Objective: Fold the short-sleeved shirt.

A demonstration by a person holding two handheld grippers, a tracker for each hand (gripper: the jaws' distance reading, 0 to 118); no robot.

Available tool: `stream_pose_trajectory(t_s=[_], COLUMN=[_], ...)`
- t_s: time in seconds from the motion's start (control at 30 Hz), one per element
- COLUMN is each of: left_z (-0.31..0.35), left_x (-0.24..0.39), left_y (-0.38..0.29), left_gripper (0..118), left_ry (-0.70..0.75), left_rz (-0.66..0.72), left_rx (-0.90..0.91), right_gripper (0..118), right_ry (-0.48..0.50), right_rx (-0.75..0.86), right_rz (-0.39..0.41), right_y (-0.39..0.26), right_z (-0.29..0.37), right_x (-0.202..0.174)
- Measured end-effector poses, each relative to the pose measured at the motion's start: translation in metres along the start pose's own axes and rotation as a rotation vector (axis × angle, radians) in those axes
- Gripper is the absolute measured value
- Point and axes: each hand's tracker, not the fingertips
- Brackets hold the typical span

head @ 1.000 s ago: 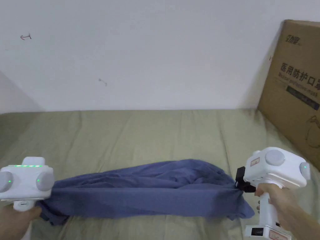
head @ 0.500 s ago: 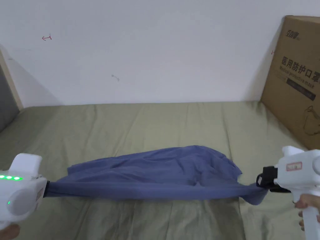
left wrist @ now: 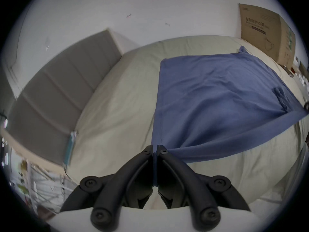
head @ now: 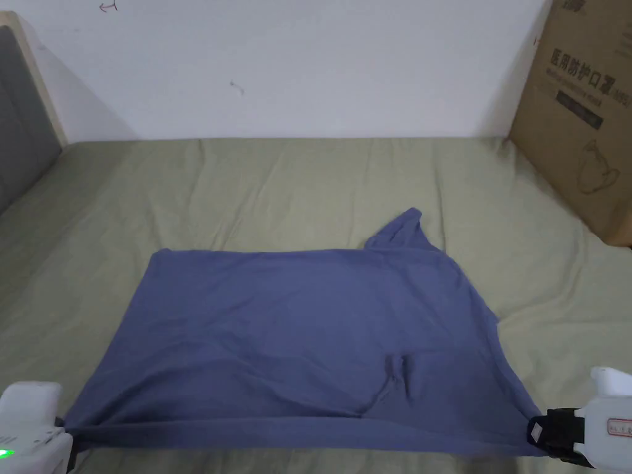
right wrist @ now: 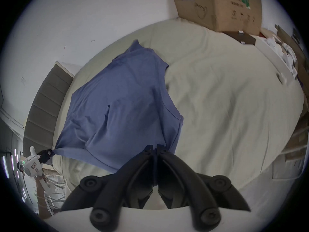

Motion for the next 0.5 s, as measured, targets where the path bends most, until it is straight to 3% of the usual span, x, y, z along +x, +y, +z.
stream_pose_trajectory(t_s=[0.3,0.37,0.4,0.47,0.5], left_z=[0.002,0.002,0.004,0.016,0.019], left_x=[-0.005,-0.009,-0.011,-0.017,-0.021], left_y=[-0.036,-0.031,-0.028,-0.023,-0.021], left_gripper=[2,8,21,69,87], left_ry=[-0.008,-0.020,-0.018,-0.044,-0.068], left_rz=[0.025,0.054,0.072,0.123,0.145], left_rx=[-0.003,0.018,0.019,0.035,0.036], right_gripper=[2,3,8,51,68], right_ry=[-0.067,-0.085,-0.089,-0.141,-0.141], right_rx=[0.001,0.036,0.043,0.064,0.063], right_rz=[0.037,0.072,0.083,0.118,0.125], right_y=[-0.041,-0.043,-0.043,-0.044,-0.045], right_z=[-0.004,-0.005,-0.005,-0.001,0.002], right_x=[0.006,0.001,0.000,-0.004,-0.006])
